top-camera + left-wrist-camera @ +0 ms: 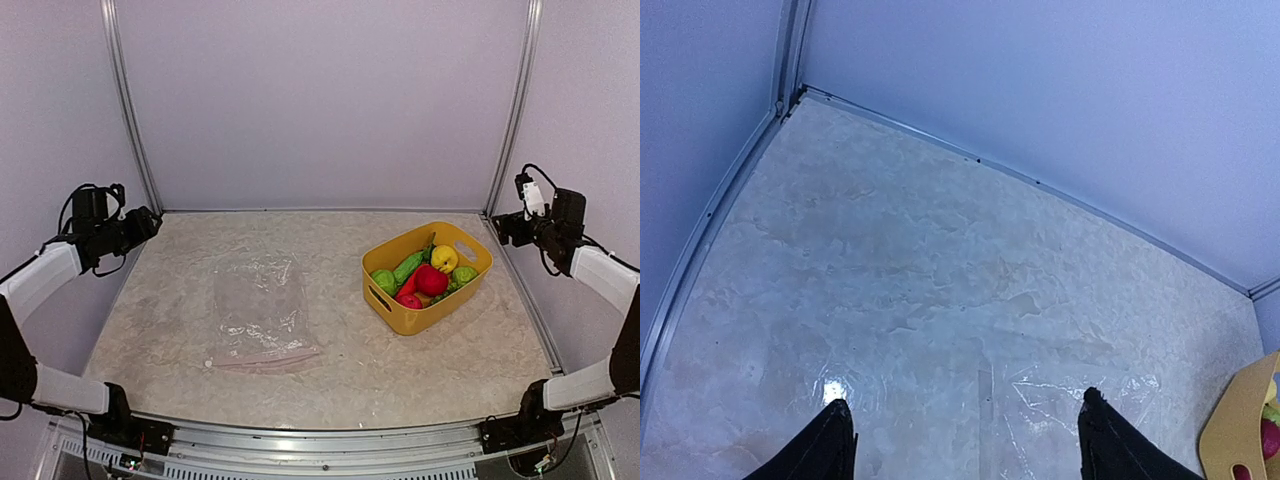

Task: Place the food in the zip-top bag and seal the zipper
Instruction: Adjust the bin at the center of the board.

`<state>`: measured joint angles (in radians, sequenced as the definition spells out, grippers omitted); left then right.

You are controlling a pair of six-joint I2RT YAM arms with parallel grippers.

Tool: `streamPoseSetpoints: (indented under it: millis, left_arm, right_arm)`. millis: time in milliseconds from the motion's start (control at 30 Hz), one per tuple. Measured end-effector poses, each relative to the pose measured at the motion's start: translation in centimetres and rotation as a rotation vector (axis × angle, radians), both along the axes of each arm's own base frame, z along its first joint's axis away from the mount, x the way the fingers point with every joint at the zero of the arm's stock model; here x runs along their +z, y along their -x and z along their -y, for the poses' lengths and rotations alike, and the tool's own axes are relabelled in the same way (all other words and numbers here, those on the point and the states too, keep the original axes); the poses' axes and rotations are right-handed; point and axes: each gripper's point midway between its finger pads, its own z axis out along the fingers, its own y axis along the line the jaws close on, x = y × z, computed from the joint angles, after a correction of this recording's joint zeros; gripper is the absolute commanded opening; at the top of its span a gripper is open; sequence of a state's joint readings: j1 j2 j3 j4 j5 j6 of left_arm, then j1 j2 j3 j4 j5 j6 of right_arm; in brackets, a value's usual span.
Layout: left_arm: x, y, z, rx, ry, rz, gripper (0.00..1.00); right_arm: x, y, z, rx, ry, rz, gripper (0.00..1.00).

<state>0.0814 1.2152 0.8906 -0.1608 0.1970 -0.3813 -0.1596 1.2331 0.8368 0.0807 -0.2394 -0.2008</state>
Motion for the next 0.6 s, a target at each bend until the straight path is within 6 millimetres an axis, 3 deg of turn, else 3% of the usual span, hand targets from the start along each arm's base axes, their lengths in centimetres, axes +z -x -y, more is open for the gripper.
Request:
streamPoseSetpoints:
  millis: [133,333,400,500,600]
  left_arm:
    - [0.7,0.1,0.0,-0.009,0.033,0.030,0.69]
    - [1.3,-0.1,0.7,-0.053,0.032,0.063,0.68]
    - [1.3,-0.2,1.0,-0.071,0.009,0.074,0.68]
    - [0.8,-0.2,1.6,-0.103,-0.016,0.079,0.67]
    - [0.3,-0.5,1.9,-0.123,-0.024,0.075,0.66]
  right_arm:
    - [0.1,0.4,-0.3,0.058,-0.004,0.002,0.95]
    - [0.3,1.1,-3.9,0.231,0.002,-0.030,0.88]
    - [0.8,0.9,-6.0,0.299,0.015,-0.041,0.86]
    - [1.2,0.7,-11.0,0.434,0.042,-0.063,0.81]
    - [0.0,1.1,-15.5,0.552,0.059,-0.114,0.75]
